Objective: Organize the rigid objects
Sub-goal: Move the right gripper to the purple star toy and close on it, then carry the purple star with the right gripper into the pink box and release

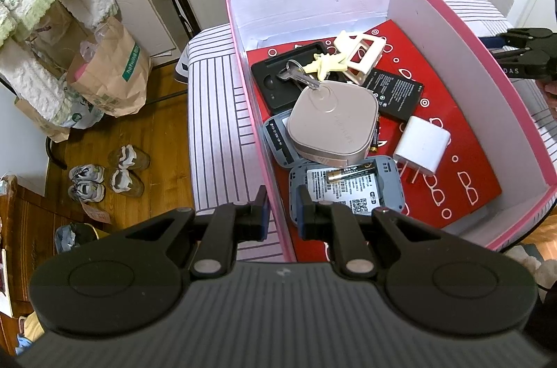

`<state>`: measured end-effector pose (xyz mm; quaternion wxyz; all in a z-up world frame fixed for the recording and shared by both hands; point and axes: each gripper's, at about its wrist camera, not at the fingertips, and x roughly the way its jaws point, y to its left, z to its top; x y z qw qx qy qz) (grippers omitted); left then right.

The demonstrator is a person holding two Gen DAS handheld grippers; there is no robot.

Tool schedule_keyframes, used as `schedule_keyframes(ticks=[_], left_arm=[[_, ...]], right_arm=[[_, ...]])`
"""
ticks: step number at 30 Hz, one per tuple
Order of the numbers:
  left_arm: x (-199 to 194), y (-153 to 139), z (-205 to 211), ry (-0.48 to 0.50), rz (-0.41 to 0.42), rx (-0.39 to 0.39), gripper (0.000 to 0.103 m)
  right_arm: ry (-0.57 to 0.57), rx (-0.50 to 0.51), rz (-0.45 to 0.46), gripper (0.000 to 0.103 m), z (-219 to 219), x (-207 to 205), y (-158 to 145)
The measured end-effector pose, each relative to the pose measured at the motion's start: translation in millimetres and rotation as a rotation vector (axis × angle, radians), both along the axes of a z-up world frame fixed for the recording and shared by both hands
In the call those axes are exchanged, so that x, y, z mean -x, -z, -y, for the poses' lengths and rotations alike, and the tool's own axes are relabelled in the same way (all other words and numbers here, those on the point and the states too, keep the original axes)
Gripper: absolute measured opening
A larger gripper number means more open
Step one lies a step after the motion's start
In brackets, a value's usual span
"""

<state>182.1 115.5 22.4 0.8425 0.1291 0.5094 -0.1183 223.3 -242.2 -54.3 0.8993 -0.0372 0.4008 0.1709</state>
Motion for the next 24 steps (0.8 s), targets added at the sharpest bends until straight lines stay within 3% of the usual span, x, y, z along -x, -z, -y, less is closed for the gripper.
schedule_keyframes(ticks=[13, 24], left_arm=[[0, 0, -3, -0.002, 0.009, 0.021, 0.013], [2, 0, -6, 0.002, 0.017, 0.038, 0.013]], right_arm=[[0.072, -0.062, -0.007, 0.037, 1, 18, -13], [-0.035, -0.159, 0.111, 0.037, -26, 49, -85]])
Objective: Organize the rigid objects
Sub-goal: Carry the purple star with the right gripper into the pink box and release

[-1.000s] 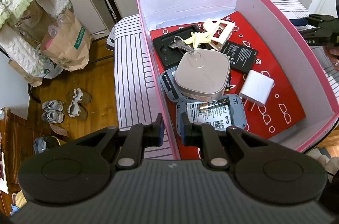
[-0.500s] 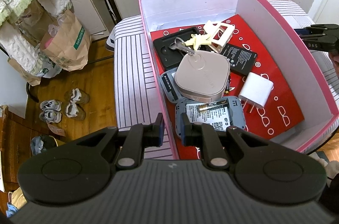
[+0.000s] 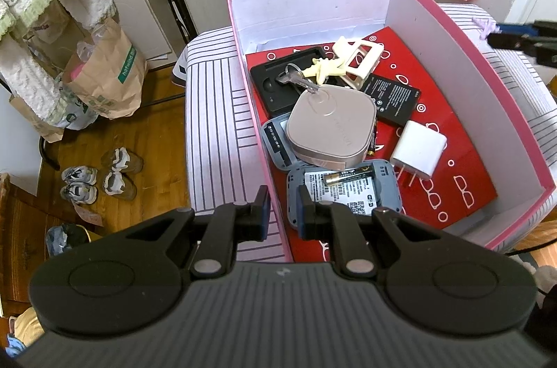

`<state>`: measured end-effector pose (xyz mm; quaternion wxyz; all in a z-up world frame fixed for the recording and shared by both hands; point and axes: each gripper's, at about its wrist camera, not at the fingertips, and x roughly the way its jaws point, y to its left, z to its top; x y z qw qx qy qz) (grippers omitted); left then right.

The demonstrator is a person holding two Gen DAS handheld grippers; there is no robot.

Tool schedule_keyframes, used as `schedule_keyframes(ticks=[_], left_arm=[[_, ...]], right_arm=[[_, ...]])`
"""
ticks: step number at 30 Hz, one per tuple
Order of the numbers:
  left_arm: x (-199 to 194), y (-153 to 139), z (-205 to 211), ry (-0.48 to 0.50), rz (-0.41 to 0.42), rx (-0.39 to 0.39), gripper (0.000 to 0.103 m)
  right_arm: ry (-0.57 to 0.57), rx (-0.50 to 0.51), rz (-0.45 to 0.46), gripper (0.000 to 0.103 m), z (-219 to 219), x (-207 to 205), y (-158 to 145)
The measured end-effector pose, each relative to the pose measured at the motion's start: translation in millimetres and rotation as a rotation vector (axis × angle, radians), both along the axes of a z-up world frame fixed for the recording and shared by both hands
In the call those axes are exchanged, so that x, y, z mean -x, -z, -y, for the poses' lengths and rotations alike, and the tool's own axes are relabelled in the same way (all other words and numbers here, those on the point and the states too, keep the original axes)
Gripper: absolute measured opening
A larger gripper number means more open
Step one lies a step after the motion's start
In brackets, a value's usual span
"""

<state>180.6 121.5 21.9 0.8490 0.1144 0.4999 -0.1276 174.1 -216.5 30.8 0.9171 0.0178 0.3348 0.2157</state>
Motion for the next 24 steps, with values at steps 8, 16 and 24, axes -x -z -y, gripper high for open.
schedule_keyframes(ticks=[8, 16, 24], left_arm=[[0, 0, -3, 0.004, 0.002, 0.013, 0.013], [0, 1, -6, 0.005, 0.004, 0.033, 0.013], [0, 1, -9, 0.007, 0.004, 0.052, 0.013]], right_arm=[[-0.204, -0.031, 0.030, 0.037, -52, 2, -36], [-0.373, 0.182, 0.008, 0.037, -119, -19, -24], [-0.443, 0.344, -0.083, 0.037, -148, -44, -1]])
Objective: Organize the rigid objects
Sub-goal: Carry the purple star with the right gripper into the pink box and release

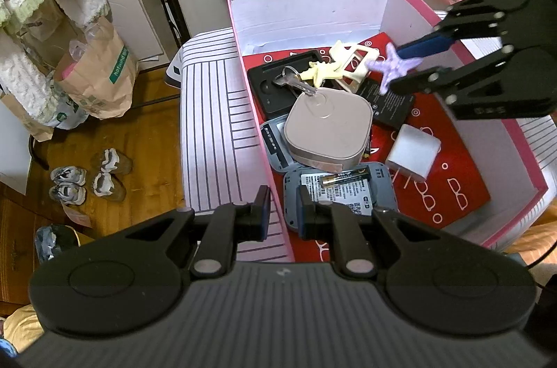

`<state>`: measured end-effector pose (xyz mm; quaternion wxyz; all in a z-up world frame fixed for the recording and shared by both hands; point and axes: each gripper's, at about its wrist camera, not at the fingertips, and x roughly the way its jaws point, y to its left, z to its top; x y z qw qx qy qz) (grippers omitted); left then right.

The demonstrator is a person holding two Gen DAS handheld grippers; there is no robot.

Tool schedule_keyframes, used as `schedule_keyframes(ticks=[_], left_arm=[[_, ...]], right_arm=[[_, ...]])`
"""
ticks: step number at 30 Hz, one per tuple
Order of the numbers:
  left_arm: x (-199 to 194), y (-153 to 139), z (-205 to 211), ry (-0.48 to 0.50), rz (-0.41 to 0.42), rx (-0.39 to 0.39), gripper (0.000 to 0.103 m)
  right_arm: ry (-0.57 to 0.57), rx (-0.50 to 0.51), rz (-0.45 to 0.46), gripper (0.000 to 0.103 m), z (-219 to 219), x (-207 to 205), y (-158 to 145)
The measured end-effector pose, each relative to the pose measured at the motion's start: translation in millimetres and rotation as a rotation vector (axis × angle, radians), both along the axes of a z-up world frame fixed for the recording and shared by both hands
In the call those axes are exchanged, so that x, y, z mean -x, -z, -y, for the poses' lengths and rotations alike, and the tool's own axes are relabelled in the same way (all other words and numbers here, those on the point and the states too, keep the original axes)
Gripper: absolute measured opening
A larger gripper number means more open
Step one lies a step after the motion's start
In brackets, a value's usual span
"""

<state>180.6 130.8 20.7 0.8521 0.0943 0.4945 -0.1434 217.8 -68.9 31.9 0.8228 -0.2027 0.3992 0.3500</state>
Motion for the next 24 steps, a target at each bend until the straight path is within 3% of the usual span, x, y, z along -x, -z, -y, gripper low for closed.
schedule_keyframes(ticks=[5, 11, 19, 24], left_arm=[[0, 0, 0, 0.000, 0.001, 0.000, 0.013], [1, 1, -1, -0.005, 0.002, 0.007, 0.013], [0, 0, -2, -0.019, -0.001, 0.015, 0.013], [0, 0, -2, -0.018, 0.001, 0.011, 0.013]], right_arm=[[-0.031, 0.086, -0.012, 0.037, -13, -3, 11], [-0.040, 0.079, -0.030, 0.038, -10, 2, 15], [0.097, -0.177, 0.069, 0.049, 51, 23, -25], [0.235, -0.287, 0.120, 0.068, 104, 30, -31]])
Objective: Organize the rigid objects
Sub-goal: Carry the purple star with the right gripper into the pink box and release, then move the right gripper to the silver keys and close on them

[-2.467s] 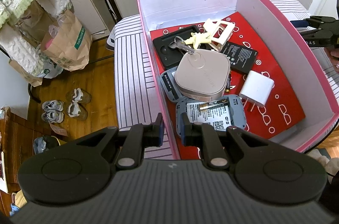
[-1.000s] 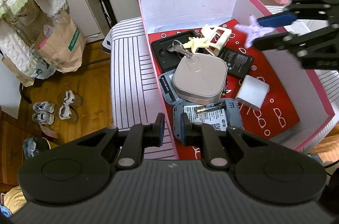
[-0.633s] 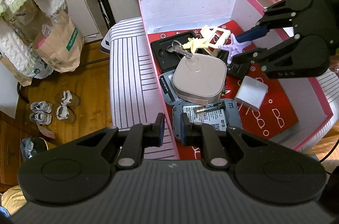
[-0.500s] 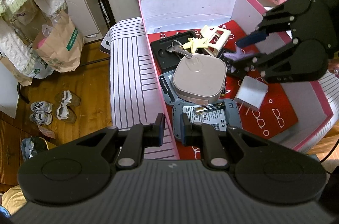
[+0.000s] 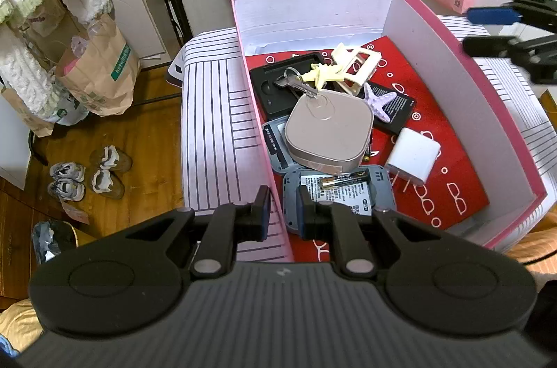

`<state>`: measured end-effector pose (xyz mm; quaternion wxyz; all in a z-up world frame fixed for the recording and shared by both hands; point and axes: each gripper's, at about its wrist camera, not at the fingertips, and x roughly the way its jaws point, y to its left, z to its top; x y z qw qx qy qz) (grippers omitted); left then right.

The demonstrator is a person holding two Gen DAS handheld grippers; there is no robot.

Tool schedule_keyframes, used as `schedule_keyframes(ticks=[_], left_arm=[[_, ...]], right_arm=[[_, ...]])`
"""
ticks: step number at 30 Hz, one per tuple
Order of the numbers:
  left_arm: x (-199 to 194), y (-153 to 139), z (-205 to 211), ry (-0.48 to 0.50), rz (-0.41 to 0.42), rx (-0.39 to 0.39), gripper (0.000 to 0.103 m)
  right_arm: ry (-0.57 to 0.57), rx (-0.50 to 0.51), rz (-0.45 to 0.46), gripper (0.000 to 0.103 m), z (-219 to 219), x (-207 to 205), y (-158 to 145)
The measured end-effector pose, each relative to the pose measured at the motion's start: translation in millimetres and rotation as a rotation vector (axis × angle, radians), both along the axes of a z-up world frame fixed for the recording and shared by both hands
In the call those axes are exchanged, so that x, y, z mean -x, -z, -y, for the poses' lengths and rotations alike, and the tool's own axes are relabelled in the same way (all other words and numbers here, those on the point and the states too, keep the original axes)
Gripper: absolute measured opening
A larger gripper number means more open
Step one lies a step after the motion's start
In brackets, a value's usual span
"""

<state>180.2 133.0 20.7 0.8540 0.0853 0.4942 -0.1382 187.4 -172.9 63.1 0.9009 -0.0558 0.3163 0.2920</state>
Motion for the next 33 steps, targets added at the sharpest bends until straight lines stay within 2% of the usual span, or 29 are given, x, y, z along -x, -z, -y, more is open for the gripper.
schedule_keyframes(ticks=[4, 9, 12, 14, 18, 21, 23, 27, 28, 29, 31, 33], left_arm=[[0, 0, -1, -0.007, 0.002, 0.003, 0.013], [1, 0, -4, -0.029, 0.004, 0.031, 0.013], [1, 0, -4, -0.031, 0.004, 0.027, 0.013], [1, 0, -4, -0.034, 0.004, 0.022, 0.013], [0, -1, -4, -0.043, -0.002, 0.027, 0.013], [2, 0, -4, -0.052, 0.001, 0.034, 0.013], [1, 0, -4, -0.053, -0.002, 0.034, 0.013], [1, 0, -4, -0.056, -0.003, 0.032, 0.013], [1, 0, -4, -0.054, -0.003, 0.030, 0.013], [2, 0, -4, -0.054, -0.003, 0.029, 0.013], [2, 0, -5, -0.055, -0.004, 0.032, 0.013], [2, -1, -4, -0.054, -0.003, 0.033, 0.013]], right_arm=[[0.122, -0.044, -0.021, 0.070, 37, -5, 15], [0.271, -0.077, -0.081, 0.070, 74, -20, 54], [0.327, -0.063, -0.112, 0.070, 86, -28, 77], [0.335, -0.040, -0.128, 0.068, 87, -32, 90], [0.278, -0.010, -0.128, 0.065, 76, -37, 108], [0.224, -0.032, -0.144, 0.065, 68, -41, 116], [0.226, -0.042, -0.163, 0.065, 61, -46, 122], [0.241, 0.031, -0.092, 0.063, 45, -51, 127], [0.237, 0.050, -0.071, 0.058, 40, -52, 128], [0.229, 0.048, -0.061, 0.046, 39, -51, 128], [0.223, 0.034, -0.064, 0.028, 36, -54, 126], [0.232, 0.035, -0.067, 0.028, 35, -55, 124]])
